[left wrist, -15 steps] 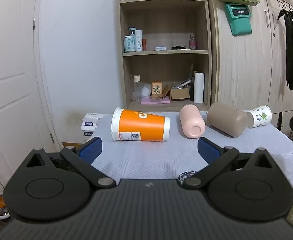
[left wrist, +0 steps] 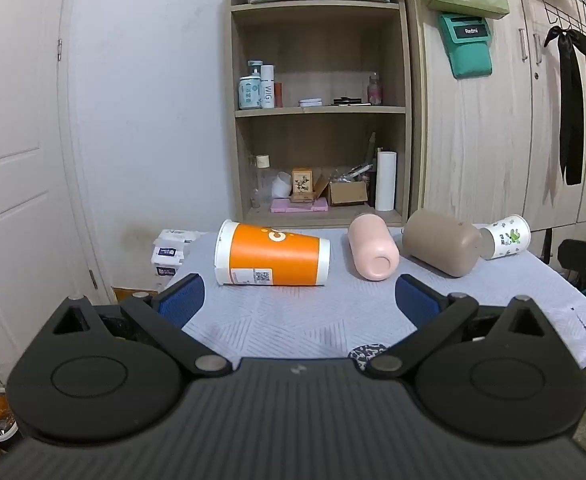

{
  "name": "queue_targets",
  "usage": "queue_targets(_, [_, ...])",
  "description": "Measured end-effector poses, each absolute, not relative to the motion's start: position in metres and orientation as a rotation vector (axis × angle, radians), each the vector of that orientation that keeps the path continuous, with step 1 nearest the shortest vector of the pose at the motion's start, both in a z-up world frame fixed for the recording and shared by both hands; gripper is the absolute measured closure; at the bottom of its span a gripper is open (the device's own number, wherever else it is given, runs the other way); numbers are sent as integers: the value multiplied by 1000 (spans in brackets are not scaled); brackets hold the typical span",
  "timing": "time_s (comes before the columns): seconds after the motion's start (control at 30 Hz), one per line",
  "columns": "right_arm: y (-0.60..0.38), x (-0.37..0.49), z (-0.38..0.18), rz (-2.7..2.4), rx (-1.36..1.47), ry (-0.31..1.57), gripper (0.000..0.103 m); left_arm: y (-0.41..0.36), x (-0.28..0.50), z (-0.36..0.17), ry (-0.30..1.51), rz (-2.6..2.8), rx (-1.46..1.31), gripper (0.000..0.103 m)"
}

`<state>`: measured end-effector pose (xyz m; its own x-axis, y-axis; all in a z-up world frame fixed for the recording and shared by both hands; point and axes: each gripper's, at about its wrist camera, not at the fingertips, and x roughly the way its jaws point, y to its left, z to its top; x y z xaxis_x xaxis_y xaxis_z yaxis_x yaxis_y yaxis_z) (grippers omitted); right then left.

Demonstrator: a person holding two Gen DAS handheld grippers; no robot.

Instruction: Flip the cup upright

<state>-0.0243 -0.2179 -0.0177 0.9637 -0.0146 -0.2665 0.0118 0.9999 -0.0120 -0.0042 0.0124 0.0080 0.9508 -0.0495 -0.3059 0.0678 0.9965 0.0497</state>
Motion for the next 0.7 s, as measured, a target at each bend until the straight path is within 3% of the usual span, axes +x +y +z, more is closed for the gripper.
queue_targets(0.7, [-215,-25,-23,-87,7,263,0,19,-2,0,292,-43,8,0])
